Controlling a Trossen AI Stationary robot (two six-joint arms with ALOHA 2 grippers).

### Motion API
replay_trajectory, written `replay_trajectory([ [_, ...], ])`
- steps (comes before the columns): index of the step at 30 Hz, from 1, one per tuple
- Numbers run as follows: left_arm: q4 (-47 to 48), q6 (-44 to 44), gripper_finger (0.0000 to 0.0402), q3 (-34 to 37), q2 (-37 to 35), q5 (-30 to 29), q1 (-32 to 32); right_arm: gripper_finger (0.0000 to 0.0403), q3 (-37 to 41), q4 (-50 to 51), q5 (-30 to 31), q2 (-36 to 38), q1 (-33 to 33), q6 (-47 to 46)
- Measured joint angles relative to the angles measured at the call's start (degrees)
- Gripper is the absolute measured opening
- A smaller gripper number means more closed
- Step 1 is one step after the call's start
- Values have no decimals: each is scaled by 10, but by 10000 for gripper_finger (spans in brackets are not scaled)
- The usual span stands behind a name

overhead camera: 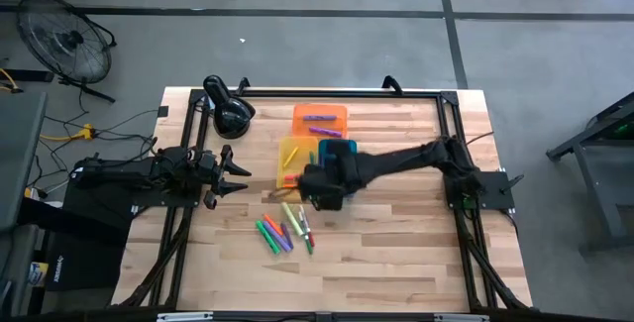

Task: Pick & Place Markers
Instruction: Put the light blue highlighter pen into the orange bin

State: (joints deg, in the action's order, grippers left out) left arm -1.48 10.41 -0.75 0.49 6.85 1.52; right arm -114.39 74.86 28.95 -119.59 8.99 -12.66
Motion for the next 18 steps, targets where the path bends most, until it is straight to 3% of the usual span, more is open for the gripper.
replay_trajectory([
  [12,0,0,170,0,0,0,0,50,0,-29,-39,0,-137,173],
  [18,0,0,170,0,0,0,0,50,2,-87,-111,0,-211,273],
])
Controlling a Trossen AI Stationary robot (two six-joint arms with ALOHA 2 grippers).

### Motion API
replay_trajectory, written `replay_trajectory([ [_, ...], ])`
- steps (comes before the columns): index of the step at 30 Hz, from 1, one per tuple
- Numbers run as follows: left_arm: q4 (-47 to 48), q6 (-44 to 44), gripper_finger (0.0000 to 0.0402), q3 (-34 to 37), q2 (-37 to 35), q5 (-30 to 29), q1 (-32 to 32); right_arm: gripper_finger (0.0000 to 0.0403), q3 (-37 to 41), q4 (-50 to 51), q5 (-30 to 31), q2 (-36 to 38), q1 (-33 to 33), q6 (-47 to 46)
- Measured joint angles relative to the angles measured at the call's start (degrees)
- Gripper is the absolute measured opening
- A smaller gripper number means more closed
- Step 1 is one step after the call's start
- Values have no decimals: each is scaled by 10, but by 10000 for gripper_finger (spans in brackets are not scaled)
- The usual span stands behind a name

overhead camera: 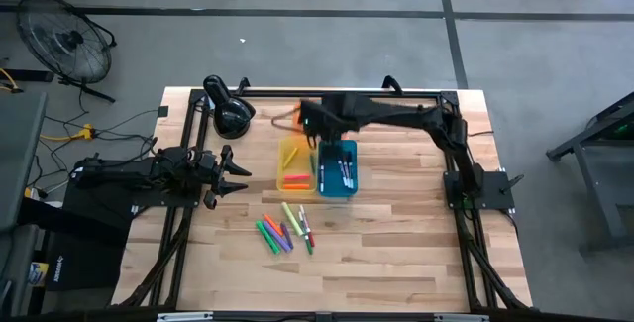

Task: Pick & Place Markers
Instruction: Put the light blue highlighter pen into the orange bin

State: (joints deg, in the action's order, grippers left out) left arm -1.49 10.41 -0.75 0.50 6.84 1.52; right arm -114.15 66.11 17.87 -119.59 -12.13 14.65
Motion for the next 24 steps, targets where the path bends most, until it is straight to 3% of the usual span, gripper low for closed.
replay_trajectory([
  [10,0,0,170,0,0,0,0,50,10,-56,-140,0,-113,62],
  [17,0,0,170,0,0,0,0,50,60,-210,-237,0,-151,65],
  [24,0,0,170,0,0,0,0,50,144,-317,-248,0,-150,73],
])
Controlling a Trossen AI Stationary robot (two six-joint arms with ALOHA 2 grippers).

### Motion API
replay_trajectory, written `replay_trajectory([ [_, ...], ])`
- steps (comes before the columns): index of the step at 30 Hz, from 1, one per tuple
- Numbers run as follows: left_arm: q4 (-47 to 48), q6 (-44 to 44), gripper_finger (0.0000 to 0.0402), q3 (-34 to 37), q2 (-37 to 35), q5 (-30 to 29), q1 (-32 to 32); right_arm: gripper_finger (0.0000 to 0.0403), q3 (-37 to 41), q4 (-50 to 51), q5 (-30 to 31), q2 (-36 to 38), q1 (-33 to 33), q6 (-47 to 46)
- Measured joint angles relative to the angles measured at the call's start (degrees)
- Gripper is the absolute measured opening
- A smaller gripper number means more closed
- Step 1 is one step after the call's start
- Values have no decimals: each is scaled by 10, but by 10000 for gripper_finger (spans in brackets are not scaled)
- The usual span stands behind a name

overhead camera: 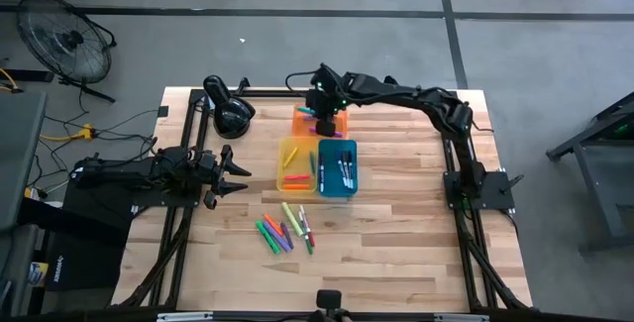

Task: Pick & Place Markers
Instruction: Put the light blue highlighter pen into the orange bin, then put the red marker pen into the blue bin

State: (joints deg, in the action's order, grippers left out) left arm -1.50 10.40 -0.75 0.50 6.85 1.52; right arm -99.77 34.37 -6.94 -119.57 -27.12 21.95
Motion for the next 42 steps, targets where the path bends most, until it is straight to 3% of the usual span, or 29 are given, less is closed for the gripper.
replay_trajectory([
  [8,0,0,170,0,0,0,0,50,51,-8,3,0,-17,-3],
  [23,0,0,170,0,0,0,0,50,62,12,-7,0,-21,-9],
  [30,0,0,170,0,0,0,0,93,62,11,-1,0,-21,-18],
  [36,0,0,170,0,0,0,0,92,62,11,-3,0,-18,-26],
  [42,0,0,170,0,0,0,0,91,62,9,39,0,-5,-31],
])
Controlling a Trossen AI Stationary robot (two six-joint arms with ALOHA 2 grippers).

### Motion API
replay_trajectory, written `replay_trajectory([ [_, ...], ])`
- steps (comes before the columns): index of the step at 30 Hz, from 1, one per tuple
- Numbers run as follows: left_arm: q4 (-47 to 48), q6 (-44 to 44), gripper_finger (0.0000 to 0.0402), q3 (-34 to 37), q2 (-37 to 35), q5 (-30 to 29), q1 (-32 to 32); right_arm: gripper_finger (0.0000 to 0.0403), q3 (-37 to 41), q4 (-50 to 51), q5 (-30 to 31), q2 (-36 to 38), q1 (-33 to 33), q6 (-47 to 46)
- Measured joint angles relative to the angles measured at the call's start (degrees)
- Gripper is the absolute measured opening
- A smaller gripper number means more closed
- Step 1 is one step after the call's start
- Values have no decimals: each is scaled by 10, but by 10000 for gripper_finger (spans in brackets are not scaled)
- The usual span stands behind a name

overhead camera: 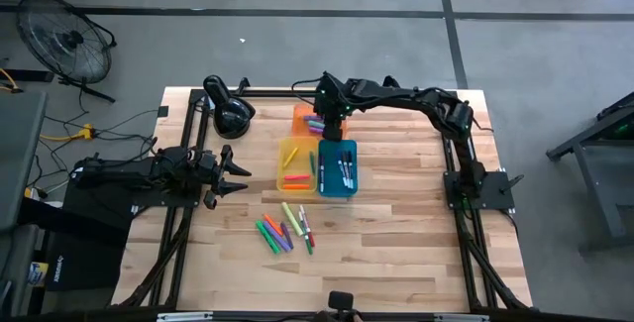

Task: Pick & Place Markers
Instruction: Put the red marker pen into the blue bin

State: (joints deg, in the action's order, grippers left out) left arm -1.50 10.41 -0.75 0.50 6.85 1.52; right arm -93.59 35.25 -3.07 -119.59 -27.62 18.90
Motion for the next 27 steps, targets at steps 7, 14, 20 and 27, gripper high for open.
replay_trajectory([
  [7,0,0,170,0,0,0,0,91,-41,43,57,2,27,-38],
  [14,0,0,170,0,0,0,0,91,-86,50,94,4,67,-229],
  [20,0,0,170,0,0,0,0,91,-91,55,-3,4,99,-365],
  [27,0,0,170,0,0,0,0,91,-91,59,-116,4,146,-428],
])
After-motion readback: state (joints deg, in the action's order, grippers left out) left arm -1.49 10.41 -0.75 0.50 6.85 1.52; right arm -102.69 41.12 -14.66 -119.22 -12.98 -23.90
